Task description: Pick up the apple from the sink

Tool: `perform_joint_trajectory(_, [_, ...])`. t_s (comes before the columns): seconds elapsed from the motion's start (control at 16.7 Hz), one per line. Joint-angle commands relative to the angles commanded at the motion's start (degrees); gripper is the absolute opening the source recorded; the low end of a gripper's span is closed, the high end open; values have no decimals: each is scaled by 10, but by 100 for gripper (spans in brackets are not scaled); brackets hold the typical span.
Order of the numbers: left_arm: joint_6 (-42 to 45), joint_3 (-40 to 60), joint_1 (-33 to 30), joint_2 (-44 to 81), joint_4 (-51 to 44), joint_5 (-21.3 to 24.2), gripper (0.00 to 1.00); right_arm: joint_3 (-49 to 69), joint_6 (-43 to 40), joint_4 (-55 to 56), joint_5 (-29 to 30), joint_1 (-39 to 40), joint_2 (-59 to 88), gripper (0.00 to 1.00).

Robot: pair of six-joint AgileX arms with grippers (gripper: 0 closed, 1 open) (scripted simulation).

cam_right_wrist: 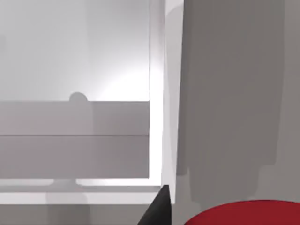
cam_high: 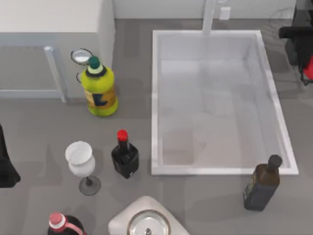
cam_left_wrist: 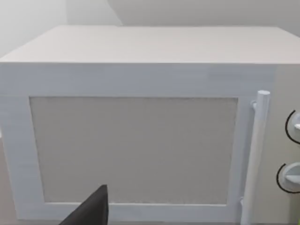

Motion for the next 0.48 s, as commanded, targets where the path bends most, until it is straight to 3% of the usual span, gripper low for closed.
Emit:
perform_joint_trajectory(0.24, [0,0,0,0,0,0,100,-99,-75,40,-4,-76,-59,0])
perform_joint_trajectory(0.48, [0,0,0,0,0,0,100,-111,-87,46,-5,-87,-68,0])
